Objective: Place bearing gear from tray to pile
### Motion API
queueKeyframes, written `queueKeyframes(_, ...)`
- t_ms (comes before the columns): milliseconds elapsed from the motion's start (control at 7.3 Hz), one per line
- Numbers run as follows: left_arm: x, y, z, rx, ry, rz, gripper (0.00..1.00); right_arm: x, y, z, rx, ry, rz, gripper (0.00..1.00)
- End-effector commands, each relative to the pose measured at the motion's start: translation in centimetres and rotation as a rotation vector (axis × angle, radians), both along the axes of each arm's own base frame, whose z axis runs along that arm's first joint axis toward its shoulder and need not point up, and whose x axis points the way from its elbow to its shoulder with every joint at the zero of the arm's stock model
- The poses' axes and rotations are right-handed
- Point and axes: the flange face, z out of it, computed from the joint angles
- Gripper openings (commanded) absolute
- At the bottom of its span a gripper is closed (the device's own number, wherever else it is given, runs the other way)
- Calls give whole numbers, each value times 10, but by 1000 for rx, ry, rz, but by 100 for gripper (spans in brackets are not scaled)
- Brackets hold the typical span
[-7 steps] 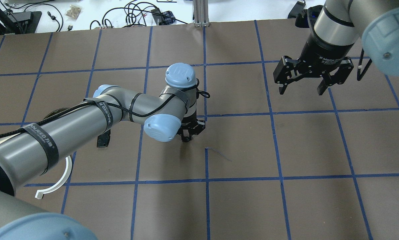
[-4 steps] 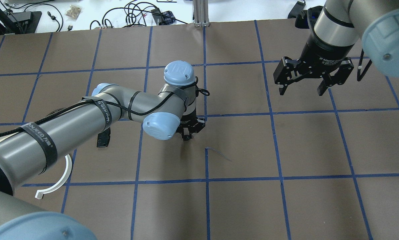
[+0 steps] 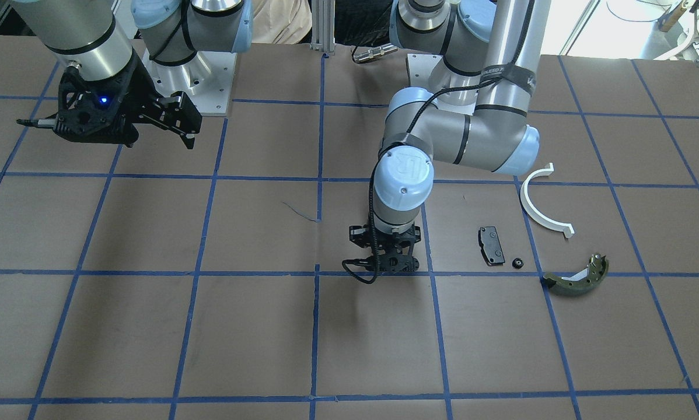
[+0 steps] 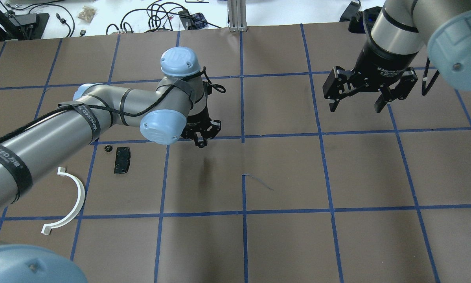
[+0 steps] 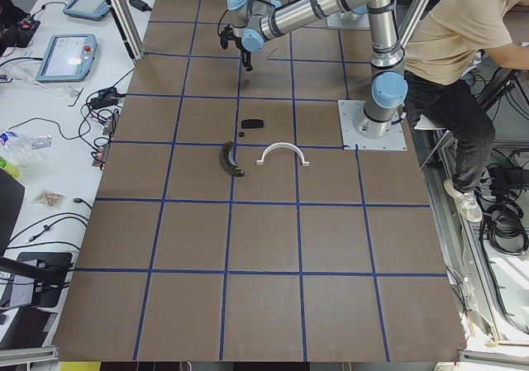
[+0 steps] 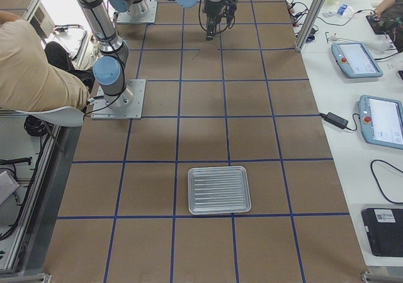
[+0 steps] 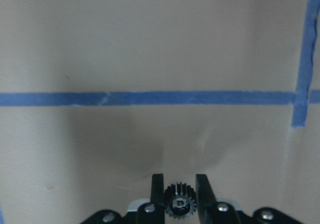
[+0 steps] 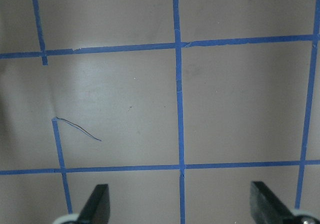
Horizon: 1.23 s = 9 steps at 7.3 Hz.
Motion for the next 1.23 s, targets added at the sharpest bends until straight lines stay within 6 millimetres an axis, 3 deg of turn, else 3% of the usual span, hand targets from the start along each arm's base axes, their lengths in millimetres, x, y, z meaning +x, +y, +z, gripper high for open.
queueKeyframes(0, 85, -5, 20, 83, 15, -62, 0, 0, -1, 0, -5, 0, 0, 100)
queueKeyframes(137, 126, -9, 23, 93, 32, -97, 0, 0, -1, 0, -3, 0, 0, 100)
queueKeyframes(411, 224, -10, 8, 110, 82, -96, 0, -1, -2, 0, -5, 0, -2, 100)
queueKeyframes(548, 256, -12, -2, 110, 94, -97, 0, -1, -1, 0, -5, 4, -1, 100)
queueKeyframes(822, 273, -10, -14, 112, 8, -106, 0, -5, 0, 2, -5, 47, 4, 100)
queueKeyframes(1096, 271, 0, -31, 82, -3, -108, 0, -5, 0, 2, -8, 47, 2, 100)
